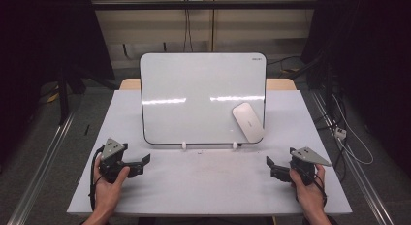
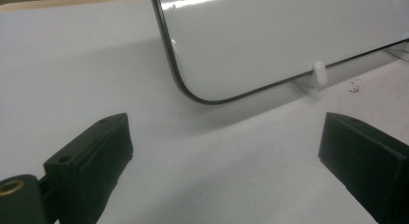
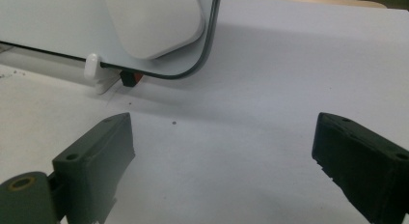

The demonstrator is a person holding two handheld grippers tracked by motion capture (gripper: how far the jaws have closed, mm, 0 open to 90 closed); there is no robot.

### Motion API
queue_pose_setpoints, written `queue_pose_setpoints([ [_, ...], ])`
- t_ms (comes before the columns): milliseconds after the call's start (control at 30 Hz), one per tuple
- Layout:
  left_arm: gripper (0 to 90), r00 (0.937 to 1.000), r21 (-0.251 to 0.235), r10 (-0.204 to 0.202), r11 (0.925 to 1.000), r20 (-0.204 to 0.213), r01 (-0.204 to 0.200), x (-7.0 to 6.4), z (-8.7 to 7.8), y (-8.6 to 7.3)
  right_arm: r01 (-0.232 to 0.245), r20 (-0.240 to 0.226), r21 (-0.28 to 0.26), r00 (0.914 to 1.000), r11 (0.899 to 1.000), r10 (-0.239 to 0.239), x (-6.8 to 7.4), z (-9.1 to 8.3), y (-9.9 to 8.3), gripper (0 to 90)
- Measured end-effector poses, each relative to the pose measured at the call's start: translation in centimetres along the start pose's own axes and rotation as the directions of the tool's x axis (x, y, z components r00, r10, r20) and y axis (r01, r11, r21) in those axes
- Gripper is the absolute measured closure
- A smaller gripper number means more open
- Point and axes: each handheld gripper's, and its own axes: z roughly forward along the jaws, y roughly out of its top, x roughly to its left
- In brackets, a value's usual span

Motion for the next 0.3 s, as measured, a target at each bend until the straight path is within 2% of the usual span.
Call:
queue_pose_setpoints([
  [133, 4.6, 1.0, -0.002, -0.005, 1.0, 0.001, 0.005, 0.12, -0.15, 0.0, -0.005, -0.008, 0.018, 1.0, 1.0, 0.005, 0.1, 0.42, -0.19, 7.7],
  [300, 4.6, 0.9997, -0.016, -0.025, 0.9996, 0.004, 0.025, 0.25, -0.26, 0.04, -0.009, -0.006, 0.007, 0.9999, 1.0, 0.01, 0.02, 0.43, -0.03, 7.7],
])
